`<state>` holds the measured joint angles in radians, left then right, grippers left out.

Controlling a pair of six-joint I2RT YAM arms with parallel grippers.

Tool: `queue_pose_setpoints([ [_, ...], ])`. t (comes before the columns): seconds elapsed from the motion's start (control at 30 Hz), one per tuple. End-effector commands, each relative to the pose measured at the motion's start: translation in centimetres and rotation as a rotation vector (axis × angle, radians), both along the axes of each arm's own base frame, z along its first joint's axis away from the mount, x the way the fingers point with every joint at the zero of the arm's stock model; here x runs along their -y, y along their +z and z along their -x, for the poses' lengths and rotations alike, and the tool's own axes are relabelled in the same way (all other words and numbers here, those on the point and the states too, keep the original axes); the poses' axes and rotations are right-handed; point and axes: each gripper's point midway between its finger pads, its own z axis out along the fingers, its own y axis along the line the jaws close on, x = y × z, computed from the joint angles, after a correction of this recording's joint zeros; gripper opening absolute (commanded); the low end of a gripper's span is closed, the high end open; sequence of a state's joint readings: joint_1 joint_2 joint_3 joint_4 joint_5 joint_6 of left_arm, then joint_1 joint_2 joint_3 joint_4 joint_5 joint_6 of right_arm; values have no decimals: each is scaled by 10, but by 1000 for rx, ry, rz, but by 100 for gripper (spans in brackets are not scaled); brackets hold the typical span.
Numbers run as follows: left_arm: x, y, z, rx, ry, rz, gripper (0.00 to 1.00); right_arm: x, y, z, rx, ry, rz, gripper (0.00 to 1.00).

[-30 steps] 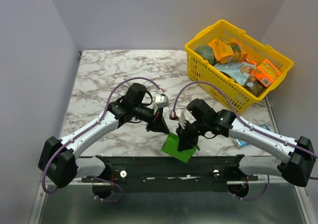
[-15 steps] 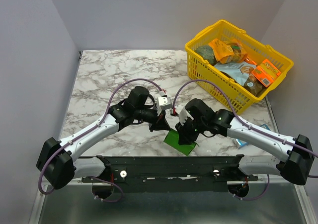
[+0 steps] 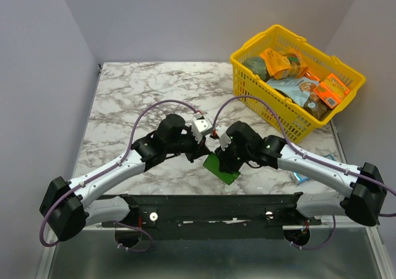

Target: Fold the paper box

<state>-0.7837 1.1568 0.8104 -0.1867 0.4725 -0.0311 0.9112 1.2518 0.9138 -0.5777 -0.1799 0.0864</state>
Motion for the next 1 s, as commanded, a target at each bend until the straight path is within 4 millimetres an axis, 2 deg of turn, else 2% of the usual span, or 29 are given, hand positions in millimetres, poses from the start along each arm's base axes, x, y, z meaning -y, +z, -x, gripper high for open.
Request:
queue_pose_setpoints([
  [0.0,-6,4,-10,56,88,12,0,-13,22,-15,83,-24,-64,31],
  [0.07,-6,3,-10,58,84,9,0,-14,24,-13,80,-21,-79,31],
  [0.23,-2,3,-8,50,59,16,16,-16,30,-9,80,-7,-103,31],
  [0.43,0,7,-6,57,40,22,22,-17,36,-5,83,0,-122,31],
  [0.7,-1,12,-7,76,43,34,20,-20,37,2,79,18,-130,31],
  [0.97,1,17,-3,82,21,55,28,-22,31,5,69,30,-113,31],
])
